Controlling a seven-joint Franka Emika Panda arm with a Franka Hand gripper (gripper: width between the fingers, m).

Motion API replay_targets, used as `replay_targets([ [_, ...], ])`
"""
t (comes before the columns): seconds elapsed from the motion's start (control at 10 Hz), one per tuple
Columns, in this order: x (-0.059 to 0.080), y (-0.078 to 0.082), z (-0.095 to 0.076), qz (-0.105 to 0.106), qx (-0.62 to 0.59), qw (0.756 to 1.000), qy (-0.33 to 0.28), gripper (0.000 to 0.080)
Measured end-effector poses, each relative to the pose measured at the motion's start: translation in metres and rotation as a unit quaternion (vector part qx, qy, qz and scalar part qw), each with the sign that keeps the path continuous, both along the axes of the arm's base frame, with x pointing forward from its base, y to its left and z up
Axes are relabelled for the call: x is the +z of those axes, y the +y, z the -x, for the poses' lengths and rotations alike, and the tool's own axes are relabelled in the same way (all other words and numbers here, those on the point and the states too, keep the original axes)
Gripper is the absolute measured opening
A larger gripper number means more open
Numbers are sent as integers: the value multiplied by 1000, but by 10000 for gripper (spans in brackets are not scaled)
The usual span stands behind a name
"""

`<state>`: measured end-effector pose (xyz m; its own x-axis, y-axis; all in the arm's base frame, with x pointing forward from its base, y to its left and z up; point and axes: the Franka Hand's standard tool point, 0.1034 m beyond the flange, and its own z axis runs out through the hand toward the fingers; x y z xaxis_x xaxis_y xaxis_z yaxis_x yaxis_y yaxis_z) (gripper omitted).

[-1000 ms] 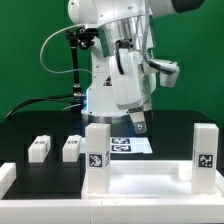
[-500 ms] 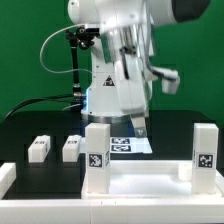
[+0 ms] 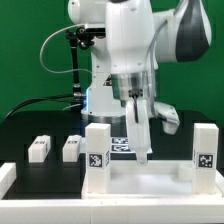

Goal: Assemble desk

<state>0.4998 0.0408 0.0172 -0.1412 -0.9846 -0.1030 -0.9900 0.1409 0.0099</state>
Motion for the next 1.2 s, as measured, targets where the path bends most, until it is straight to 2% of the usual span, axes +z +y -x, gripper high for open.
replay_targets([
  [0.1, -7, 4, -3, -3, 1, 1000, 9, 649],
  [0.2, -8, 4, -5, -9, 1, 1000, 21, 649],
  [0.3, -8, 4, -7, -7, 2, 1000, 16, 649],
  [0.4, -8, 4, -7, -7, 2, 1000, 17, 519],
  [0.5, -8, 4, -7, -7, 2, 1000, 17, 519],
  [0.7, -8, 4, -7, -7, 3, 1000, 17, 245],
  [0.8, -8, 4, -7, -7, 3, 1000, 17, 245],
  [0.9, -8, 5, -8, -7, 6, 1000, 15, 68],
  [1.2, -8, 5, -8, -7, 7, 1000, 14, 67],
])
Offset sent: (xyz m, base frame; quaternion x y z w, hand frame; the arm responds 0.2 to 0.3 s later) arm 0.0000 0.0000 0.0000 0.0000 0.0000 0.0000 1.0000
